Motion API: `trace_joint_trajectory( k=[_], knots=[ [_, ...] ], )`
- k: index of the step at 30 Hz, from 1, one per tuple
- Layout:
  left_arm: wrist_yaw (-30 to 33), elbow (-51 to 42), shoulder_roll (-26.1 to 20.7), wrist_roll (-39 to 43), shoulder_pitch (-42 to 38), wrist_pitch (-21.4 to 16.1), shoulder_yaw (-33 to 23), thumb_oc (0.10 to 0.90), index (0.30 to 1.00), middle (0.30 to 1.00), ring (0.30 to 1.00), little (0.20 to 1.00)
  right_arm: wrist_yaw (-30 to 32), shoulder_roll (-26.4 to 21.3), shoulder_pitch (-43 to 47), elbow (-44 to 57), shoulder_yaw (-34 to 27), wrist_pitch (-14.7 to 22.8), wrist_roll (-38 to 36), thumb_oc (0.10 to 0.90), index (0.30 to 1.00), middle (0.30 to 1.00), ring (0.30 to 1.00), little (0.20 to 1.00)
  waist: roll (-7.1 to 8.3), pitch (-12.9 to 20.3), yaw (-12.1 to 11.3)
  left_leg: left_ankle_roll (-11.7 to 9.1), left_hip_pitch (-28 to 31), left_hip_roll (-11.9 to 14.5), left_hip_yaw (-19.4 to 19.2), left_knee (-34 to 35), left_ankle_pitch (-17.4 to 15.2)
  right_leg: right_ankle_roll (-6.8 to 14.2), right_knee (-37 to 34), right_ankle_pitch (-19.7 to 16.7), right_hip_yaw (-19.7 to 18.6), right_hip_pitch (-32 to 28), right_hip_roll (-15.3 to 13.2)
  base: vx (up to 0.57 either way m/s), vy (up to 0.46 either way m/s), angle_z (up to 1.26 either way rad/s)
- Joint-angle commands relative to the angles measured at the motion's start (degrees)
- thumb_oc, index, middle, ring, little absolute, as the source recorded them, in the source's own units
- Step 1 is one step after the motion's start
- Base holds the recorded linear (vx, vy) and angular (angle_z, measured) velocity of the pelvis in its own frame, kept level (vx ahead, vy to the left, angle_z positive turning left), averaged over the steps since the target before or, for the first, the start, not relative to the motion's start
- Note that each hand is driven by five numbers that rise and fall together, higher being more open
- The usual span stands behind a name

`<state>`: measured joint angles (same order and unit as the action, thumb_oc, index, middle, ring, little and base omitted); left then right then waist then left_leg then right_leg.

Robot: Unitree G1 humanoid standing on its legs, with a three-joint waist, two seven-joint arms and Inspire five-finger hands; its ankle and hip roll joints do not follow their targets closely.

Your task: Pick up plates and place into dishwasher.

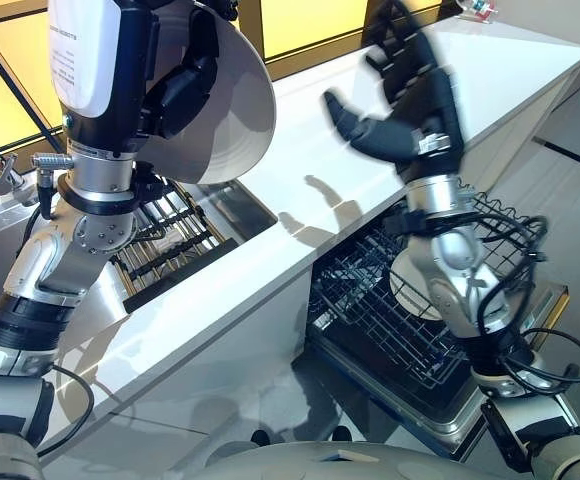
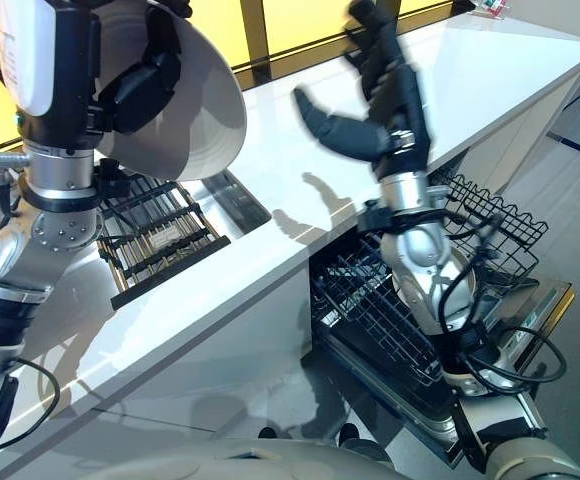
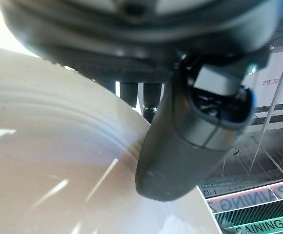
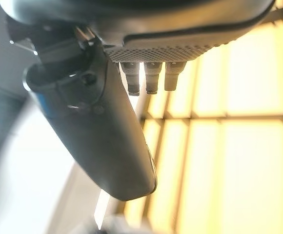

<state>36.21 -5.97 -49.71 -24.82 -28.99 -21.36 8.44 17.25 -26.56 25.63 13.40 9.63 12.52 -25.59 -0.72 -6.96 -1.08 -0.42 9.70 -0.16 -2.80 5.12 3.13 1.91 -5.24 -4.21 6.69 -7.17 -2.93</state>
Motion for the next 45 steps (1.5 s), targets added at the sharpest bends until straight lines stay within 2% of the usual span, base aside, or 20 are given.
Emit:
trace_joint_trajectory(
  k=[1,7,12,15,22,36,45],
  knots=[
    [2.95,0.82,-2.97,1.45,-3.59,1.00,-4.99,0.100,0.300,0.300,0.300,0.200,-1.54,-1.36,8.31,6.92,-1.65,6.84,-4.70,0.800,0.900,0.900,0.900,0.900,-0.21,3.95,1.14,2.94,0.60,-4.83,1.72,-0.12,-5.79,-0.02,2.23,5.36,1.34,-2.32,3.51,0.00,0.000,0.00],
    [2.46,0.59,-2.65,2.04,-4.32,1.14,-4.50,0.100,0.300,0.300,0.300,0.200,-6.03,-0.19,7.56,8.13,-1.20,5.86,-13.57,0.800,0.900,0.900,0.900,0.900,-0.16,4.00,1.30,2.87,0.62,-4.80,1.52,-0.12,-5.77,0.12,2.12,5.28,1.61,-2.38,3.32,0.00,0.000,0.00],
    [2.34,1.15,-1.71,2.12,-5.45,1.15,-3.49,0.100,0.300,0.300,0.300,0.200,-12.61,2.74,7.01,9.06,0.35,1.35,-26.72,0.800,0.900,0.900,0.900,0.900,-0.05,4.22,1.43,2.91,0.55,-4.82,1.34,-0.12,-5.68,0.10,2.11,5.19,1.66,-2.25,3.28,0.00,0.000,0.00],
    [1.95,1.47,-1.29,2.62,-6.49,1.35,-2.53,0.100,0.300,0.300,0.300,0.200,-14.57,4.44,6.81,9.45,1.70,-1.22,-30.55,0.800,0.900,0.900,0.900,0.900,0.04,4.42,1.45,2.91,0.41,-4.82,1.27,-0.12,-5.57,0.14,2.05,5.12,1.67,-2.13,3.26,0.00,0.000,0.00],
    [1.64,2.41,-0.88,2.63,-8.53,1.53,-0.04,0.100,0.300,0.300,0.300,0.200,-15.67,6.12,6.82,8.71,4.39,-4.03,-29.86,0.800,0.900,0.900,0.900,0.900,0.23,4.67,1.51,2.88,0.32,-4.71,0.91,-0.12,-5.40,0.10,1.73,4.95,1.58,-2.18,3.29,0.00,0.000,0.00],
    [1.15,2.34,-0.50,2.19,-9.80,1.26,1.64,0.100,0.300,0.300,0.300,0.200,-14.57,6.88,7.66,7.70,5.21,-4.74,-28.83,0.800,0.900,0.900,0.900,0.900,0.29,4.75,1.26,2.92,0.08,-4.78,1.27,-0.12,-5.27,-0.02,1.65,4.95,1.60,-2.17,3.35,0.00,0.000,0.00],
    [0.88,1.60,-0.02,2.11,-10.74,1.31,2.50,0.100,0.300,0.300,0.300,0.200,-15.22,7.31,7.74,7.14,6.67,-7.48,-28.10,0.800,0.900,0.900,0.900,0.900,0.38,4.79,1.24,2.94,-0.03,-4.80,1.38,-0.12,-5.22,0.02,1.58,4.88,1.58,-2.11,3.26,0.00,0.000,0.00]
  ],
)
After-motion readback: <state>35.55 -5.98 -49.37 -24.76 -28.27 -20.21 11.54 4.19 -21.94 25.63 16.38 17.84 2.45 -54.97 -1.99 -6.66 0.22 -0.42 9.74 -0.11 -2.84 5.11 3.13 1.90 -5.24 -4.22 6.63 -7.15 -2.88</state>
